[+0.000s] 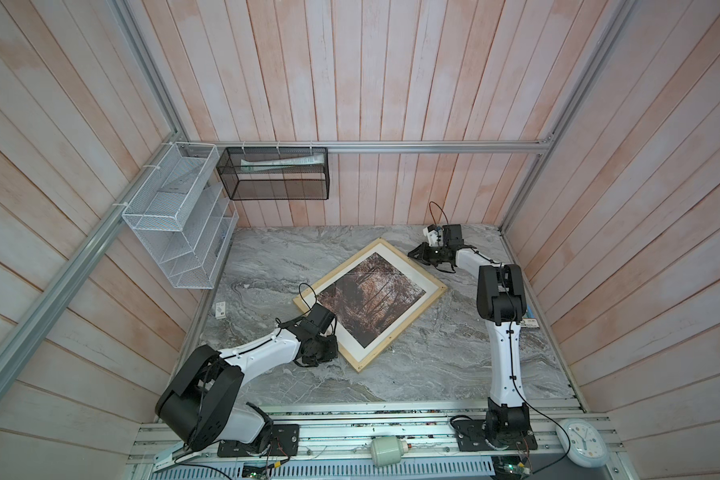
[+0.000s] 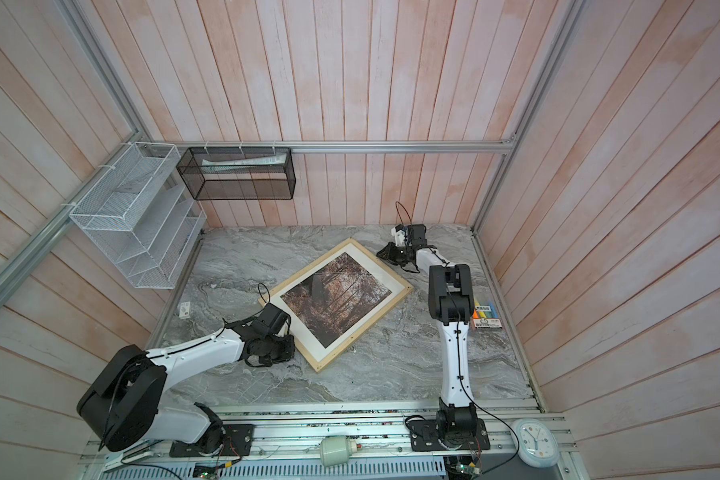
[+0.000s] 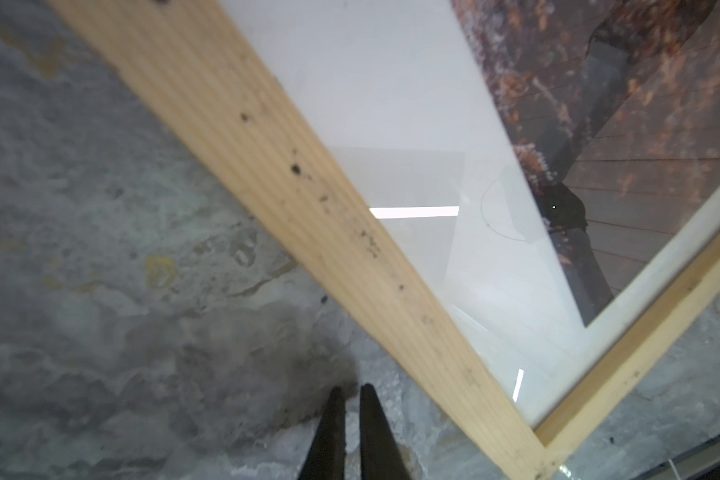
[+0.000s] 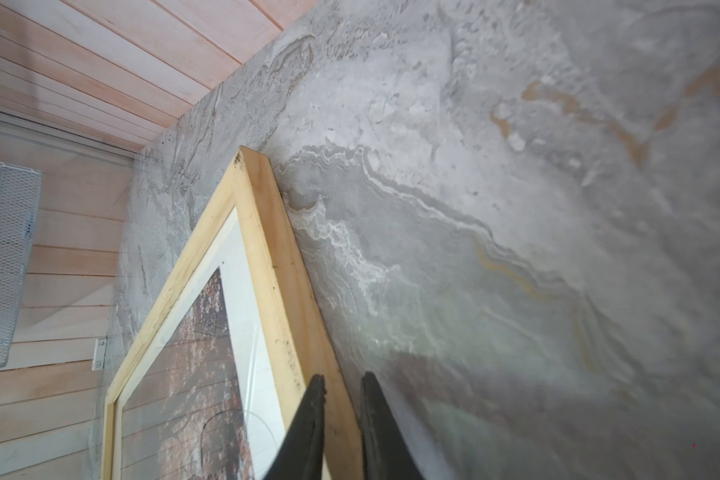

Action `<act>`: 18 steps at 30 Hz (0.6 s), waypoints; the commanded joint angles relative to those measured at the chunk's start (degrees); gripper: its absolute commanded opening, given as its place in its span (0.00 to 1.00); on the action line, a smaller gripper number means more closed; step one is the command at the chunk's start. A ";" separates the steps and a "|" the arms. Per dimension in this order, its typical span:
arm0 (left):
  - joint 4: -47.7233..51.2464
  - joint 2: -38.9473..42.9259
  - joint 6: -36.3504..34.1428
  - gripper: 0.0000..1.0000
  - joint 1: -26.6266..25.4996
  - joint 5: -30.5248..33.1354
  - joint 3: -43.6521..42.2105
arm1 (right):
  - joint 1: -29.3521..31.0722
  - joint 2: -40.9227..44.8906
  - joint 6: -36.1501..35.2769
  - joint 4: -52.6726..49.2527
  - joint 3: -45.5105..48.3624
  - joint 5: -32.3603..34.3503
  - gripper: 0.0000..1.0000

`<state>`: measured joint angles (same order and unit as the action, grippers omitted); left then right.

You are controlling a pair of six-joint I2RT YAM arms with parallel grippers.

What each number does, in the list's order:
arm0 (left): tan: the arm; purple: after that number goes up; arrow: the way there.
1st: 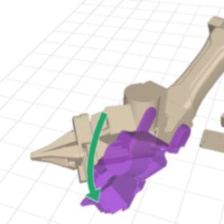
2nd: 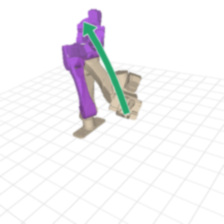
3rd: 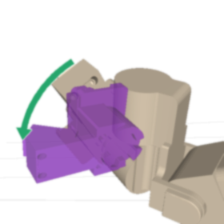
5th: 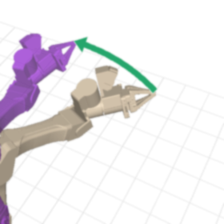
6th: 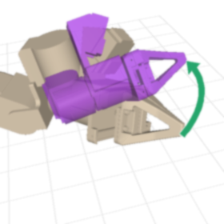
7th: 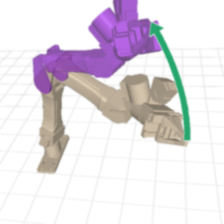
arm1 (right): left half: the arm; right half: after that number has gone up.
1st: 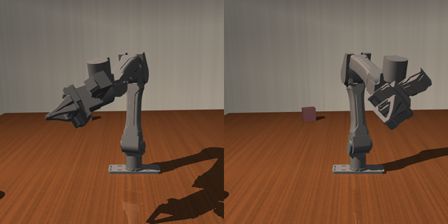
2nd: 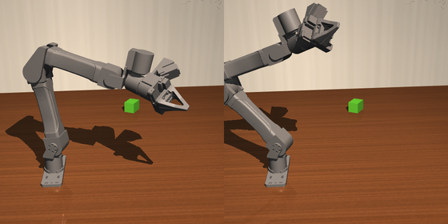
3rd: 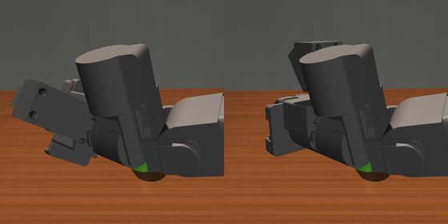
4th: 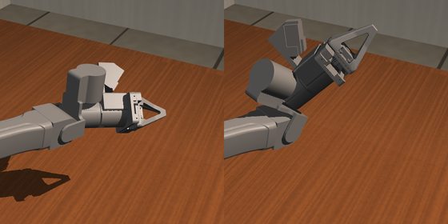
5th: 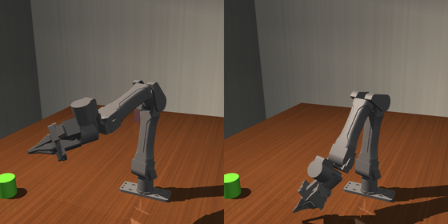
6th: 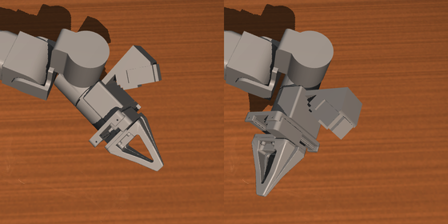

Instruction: Put the photo into the frame

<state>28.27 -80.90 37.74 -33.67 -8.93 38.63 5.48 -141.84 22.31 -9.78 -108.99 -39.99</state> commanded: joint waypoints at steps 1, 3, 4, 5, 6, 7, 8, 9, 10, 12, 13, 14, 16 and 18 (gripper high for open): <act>5.21 2.13 -1.13 0.12 0.13 0.54 4.07 | -3.45 2.81 -0.62 -4.19 0.05 -0.62 0.20; 6.50 2.16 -2.47 0.12 0.44 0.47 6.69 | -4.68 6.52 -1.56 -3.28 4.06 0.31 0.20; 7.01 2.05 -3.30 0.12 0.74 0.58 8.24 | -5.30 8.87 -1.86 -2.32 6.99 0.98 0.20; 7.04 1.79 -4.09 0.12 1.17 0.68 9.56 | -5.82 10.89 -2.00 -1.42 9.63 1.17 0.20; 6.80 1.40 -5.26 0.12 1.89 0.76 11.08 | -6.33 13.07 -2.32 -0.36 12.75 1.17 0.20; 6.51 0.77 -6.19 0.12 2.87 0.75 12.58 | -6.79 15.31 -2.56 0.52 15.82 1.41 0.20; 5.88 0.18 -6.80 0.12 3.75 0.60 13.79 | -7.14 17.16 -2.90 1.15 18.45 1.59 0.20; 4.63 -0.46 -7.71 0.12 4.56 0.26 14.94 | -7.37 19.26 -3.18 1.74 21.10 2.31 0.21; 2.83 -1.00 -8.33 0.12 5.03 0.50 15.82 | -7.57 21.66 -3.49 2.18 24.25 3.13 0.21; -0.75 -2.62 -9.13 0.12 6.48 0.27 17.01 | -7.67 25.92 -3.59 3.62 30.00 4.03 0.22; -2.61 -3.69 -9.70 0.12 7.57 -0.16 17.73 | -7.74 28.20 -3.21 4.99 33.39 4.41 0.22; -3.84 -4.79 -10.15 0.12 8.54 -0.21 18.72 | -7.76 30.16 -2.85 6.25 36.20 4.48 0.22; -7.71 -7.44 -12.16 0.12 10.74 -0.74 20.38 | -7.76 34.52 -1.26 9.83 43.31 4.35 0.23; -11.69 -10.28 -14.01 0.12 12.88 -1.06 21.42 | -7.76 38.20 0.80 13.87 49.73 4.00 0.24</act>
<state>23.49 -88.20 27.83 -22.96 -9.30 58.33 -2.44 -106.72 21.15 -1.39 -65.25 -36.84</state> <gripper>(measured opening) 0.122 0.235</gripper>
